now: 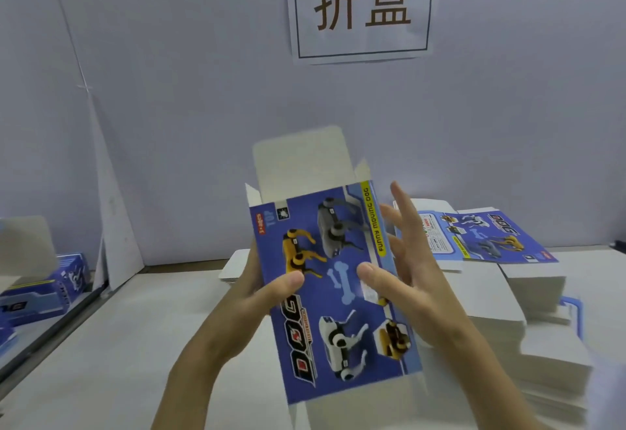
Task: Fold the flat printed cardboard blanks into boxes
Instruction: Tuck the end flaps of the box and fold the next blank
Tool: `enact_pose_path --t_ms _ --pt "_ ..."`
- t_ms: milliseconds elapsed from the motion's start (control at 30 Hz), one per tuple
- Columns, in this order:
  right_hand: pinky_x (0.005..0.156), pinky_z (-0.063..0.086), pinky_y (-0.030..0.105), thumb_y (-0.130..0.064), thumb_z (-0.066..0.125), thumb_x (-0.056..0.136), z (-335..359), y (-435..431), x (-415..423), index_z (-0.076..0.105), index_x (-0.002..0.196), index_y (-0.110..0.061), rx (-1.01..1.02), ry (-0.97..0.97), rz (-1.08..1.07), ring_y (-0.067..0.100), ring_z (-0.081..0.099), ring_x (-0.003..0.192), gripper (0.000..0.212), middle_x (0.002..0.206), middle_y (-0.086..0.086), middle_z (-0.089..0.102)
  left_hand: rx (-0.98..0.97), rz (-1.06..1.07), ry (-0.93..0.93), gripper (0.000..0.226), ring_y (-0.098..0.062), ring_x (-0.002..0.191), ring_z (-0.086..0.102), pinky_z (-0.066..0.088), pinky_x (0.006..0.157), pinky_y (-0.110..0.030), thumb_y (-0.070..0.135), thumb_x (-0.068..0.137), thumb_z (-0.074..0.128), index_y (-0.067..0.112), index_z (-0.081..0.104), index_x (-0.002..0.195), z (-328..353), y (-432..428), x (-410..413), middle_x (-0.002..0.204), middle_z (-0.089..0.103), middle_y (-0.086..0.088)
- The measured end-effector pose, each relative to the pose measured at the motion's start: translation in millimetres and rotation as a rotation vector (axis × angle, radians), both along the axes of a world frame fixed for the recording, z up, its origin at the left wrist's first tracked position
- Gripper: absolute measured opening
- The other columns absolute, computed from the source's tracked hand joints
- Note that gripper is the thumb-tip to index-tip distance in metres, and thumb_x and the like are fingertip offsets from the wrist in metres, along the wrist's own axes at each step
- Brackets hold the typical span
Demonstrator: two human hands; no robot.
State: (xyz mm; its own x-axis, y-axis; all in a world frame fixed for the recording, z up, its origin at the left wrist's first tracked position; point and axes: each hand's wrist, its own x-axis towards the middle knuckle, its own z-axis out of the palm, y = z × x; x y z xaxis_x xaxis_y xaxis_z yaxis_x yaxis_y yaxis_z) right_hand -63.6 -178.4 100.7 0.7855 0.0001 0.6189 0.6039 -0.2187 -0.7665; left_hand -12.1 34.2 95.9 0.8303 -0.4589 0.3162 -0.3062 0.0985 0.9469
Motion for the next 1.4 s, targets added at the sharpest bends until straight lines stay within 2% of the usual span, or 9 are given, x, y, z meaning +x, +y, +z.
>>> enact_pose_path --t_ms 200,400,567,700,833,967,1100,1300,1400 --pt "0.079 0.039 -0.003 -0.054 0.067 0.071 2 -4 -5 0.01 0.138 -0.069 -0.143 -0.04 -0.045 -0.027 0.036 0.12 0.089 0.141 -0.049 0.023 -0.116 0.086 -0.163 0.097 -0.016 0.104 0.068 0.058 0.065 -0.024 0.044 0.062 0.074 0.048 0.024 0.145 0 -10 -4 0.127 0.062 0.01" --pt "0.08 0.051 0.012 -0.05 0.072 0.069 8 -9 -10 0.019 0.136 -0.069 -0.132 -0.088 -0.032 0.0 0.057 0.116 0.088 0.137 -0.031 0.046 -0.161 0.092 -0.289 0.084 -0.023 0.108 0.066 0.059 0.066 -0.029 0.045 0.059 0.081 0.059 0.039 0.131 4 -10 -8 0.128 0.059 0.006" --pt "0.086 0.057 0.032 -0.039 0.075 0.071 12 -7 -13 0.029 0.138 -0.06 -0.147 -0.124 -0.022 0.007 0.063 0.112 0.084 0.129 -0.026 0.057 -0.167 0.115 -0.431 0.076 -0.033 0.115 0.06 0.059 0.07 -0.038 0.037 0.062 0.08 0.05 0.045 0.129 5 -8 -7 0.139 0.047 -0.008" --pt "0.08 0.058 0.033 -0.031 0.077 0.072 15 -4 -17 0.038 0.134 -0.052 -0.167 -0.153 -0.023 0.011 0.065 0.107 0.076 0.125 -0.023 0.059 -0.198 0.145 -0.533 0.058 -0.032 0.119 0.056 0.059 0.067 -0.031 0.032 0.061 0.078 0.048 0.055 0.112 5 -9 -7 0.135 0.041 0.012" --pt "0.073 0.059 0.029 -0.026 0.078 0.072 17 -1 -18 0.044 0.123 -0.038 -0.214 -0.211 -0.039 0.014 0.064 0.107 0.062 0.131 -0.016 0.048 -0.204 0.162 -0.543 0.052 -0.027 0.114 0.059 0.058 0.068 -0.028 0.048 0.065 0.079 0.044 0.055 0.111 7 -8 -9 0.13 0.042 0.013" --pt "0.066 0.058 0.032 -0.034 0.073 0.071 15 2 -18 0.043 0.117 -0.035 -0.234 -0.204 -0.048 0.013 0.062 0.106 0.055 0.124 -0.013 0.047 -0.176 0.165 -0.534 0.048 -0.038 0.107 0.06 0.058 0.068 -0.039 0.036 0.065 0.073 0.045 0.055 0.109 5 -5 -9 0.131 0.041 -0.011" --pt "0.078 0.058 0.031 -0.034 0.073 0.072 17 0 -19 0.041 0.131 -0.043 -0.206 -0.214 -0.036 0.008 0.062 0.111 0.067 0.135 -0.021 0.047 -0.201 0.136 -0.446 0.054 -0.047 0.11 0.056 0.056 0.073 -0.059 0.033 0.067 0.07 0.046 0.054 0.117 5 -6 -10 0.133 0.043 -0.027" --pt "0.067 0.058 0.025 -0.038 0.073 0.07 18 2 -20 0.046 0.118 -0.038 -0.24 -0.219 -0.076 0.011 0.064 0.106 0.056 0.127 -0.019 0.051 -0.205 0.148 -0.503 0.045 -0.044 0.103 0.059 0.058 0.065 -0.037 0.03 0.064 0.07 0.044 0.057 0.105 10 -9 -13 0.124 0.041 -0.028" --pt "0.067 0.059 0.029 -0.037 0.073 0.07 19 3 -21 0.046 0.119 -0.037 -0.223 -0.236 -0.048 0.012 0.063 0.107 0.056 0.127 -0.018 0.05 -0.24 0.143 -0.5 0.047 -0.044 0.106 0.058 0.058 0.067 -0.039 0.031 0.065 0.071 0.043 0.057 0.109 10 -6 -13 0.125 0.041 -0.025"
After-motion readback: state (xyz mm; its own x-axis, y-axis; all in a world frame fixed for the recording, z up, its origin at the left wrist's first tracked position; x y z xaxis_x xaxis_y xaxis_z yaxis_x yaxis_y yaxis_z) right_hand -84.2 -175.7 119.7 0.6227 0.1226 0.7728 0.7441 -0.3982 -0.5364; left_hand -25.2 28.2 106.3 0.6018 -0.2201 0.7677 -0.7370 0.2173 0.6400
